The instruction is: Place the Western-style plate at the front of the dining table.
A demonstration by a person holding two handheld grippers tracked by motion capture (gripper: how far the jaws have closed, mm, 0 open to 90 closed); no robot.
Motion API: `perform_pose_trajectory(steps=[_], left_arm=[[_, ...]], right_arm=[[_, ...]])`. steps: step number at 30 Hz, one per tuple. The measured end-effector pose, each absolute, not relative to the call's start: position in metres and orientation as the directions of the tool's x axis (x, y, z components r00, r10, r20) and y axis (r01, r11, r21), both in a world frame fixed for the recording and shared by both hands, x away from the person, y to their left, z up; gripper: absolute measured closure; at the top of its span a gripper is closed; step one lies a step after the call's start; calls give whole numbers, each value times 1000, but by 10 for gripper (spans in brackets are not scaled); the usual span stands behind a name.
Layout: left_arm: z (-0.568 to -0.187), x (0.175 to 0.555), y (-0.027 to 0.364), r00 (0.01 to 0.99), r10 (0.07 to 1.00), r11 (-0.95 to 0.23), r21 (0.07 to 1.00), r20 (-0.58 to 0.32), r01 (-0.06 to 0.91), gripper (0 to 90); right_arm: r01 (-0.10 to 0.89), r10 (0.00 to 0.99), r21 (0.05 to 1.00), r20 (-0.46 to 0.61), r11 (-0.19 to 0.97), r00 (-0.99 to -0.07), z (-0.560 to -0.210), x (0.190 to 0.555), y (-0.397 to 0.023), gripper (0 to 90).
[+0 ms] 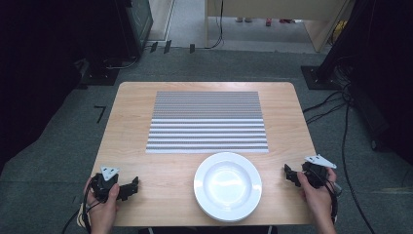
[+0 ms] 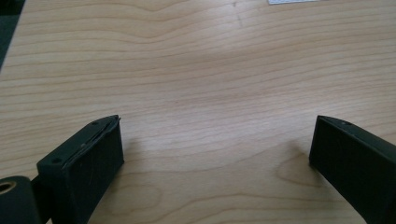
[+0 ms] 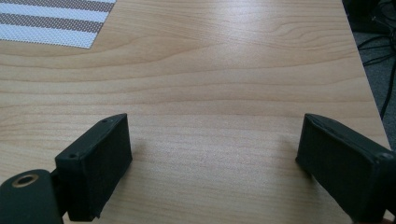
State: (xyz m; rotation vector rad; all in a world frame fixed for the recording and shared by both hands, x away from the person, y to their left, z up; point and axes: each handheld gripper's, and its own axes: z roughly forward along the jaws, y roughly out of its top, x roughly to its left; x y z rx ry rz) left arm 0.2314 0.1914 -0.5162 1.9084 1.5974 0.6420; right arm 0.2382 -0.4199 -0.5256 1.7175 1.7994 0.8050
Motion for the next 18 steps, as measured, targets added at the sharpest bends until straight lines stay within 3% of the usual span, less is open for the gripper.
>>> perform_pose_trajectory(steps=[18], left_arm=[[-510, 229, 160, 257, 966, -188, 708, 9, 681, 29]], right_arm=[[690, 998, 724, 30, 18, -57, -526, 239, -419, 83]])
